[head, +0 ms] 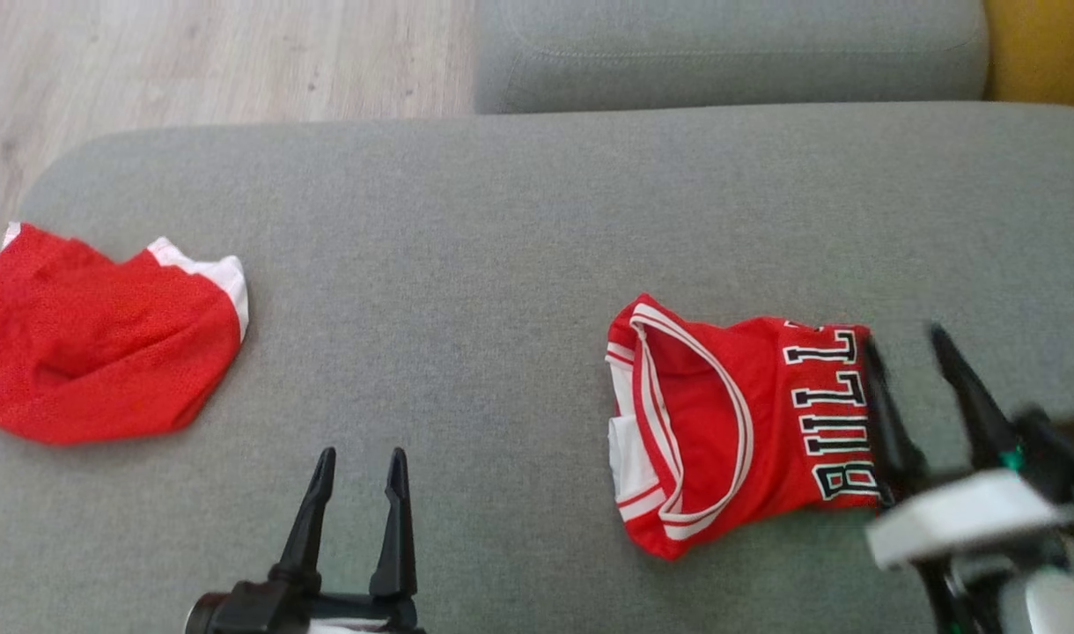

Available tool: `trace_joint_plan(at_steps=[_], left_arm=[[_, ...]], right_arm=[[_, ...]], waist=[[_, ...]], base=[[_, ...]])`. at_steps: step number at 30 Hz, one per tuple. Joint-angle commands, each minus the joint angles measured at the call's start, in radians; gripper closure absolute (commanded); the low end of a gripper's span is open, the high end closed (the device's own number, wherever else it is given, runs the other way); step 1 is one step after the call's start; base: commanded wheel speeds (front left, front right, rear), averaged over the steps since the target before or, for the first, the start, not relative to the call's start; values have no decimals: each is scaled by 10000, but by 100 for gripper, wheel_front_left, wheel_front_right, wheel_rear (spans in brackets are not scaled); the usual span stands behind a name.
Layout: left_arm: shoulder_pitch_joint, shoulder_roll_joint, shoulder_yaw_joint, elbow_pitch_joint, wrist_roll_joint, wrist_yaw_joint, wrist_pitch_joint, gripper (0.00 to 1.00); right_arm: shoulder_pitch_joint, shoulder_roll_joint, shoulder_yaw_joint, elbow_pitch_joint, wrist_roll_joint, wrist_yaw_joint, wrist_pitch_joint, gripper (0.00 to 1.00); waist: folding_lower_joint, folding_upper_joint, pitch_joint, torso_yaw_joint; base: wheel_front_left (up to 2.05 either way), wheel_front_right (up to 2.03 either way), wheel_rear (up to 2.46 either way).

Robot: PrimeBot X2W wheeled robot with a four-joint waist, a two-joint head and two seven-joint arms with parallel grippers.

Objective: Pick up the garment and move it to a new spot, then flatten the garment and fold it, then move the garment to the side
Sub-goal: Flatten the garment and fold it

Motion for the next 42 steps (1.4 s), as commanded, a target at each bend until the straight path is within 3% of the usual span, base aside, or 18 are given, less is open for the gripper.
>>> trace_joint_plan(at_steps=[1, 9, 10, 12, 20, 27, 42], left_arm=[[-153, -62, 364, -391, 105, 3, -82, 0], [-27, -62, 497, -488, 235, -34, -82, 0], [-30, -62, 501, -501, 248, -37, -82, 0], [-74, -62, 497, -532, 280, -56, -82, 0], [-498, -62, 341, -537, 418, -223, -82, 0], [-787, -62, 156, -427, 338, -217, -82, 0], [-791, -62, 35, -340, 296, -159, -82, 0]], right_arm=[[70, -104, -126, -119, -525, 73, -609, 0], [904, 122, -1026, 1631, -1828, 73, -2785, 0], [827, 146, -1003, 1869, -1865, 73, -2883, 20], [542, 184, -844, 2343, -1887, 73, -2983, 98], [-1712, 256, 215, 5034, -2379, 73, -2822, 100], [-2987, 261, 1465, 7230, -2056, 73, -3090, 100], [-3815, 263, 3710, 8101, -1244, 73, -3202, 100]], waist=[[0, -1, -107, -52], [0, -1, -329, -154], [0, -1, -305, -164], [0, -1, -203, -165], [0, -1, 621, 50], [0, -1, 1004, 567], [0, -1, 1043, 1012]], base=[[0, 0, 0], [0, 0, 0], [0, 0, 0], [0, 0, 0], [0, 0, 0], [0, 0, 0], [0, 0, 0]])
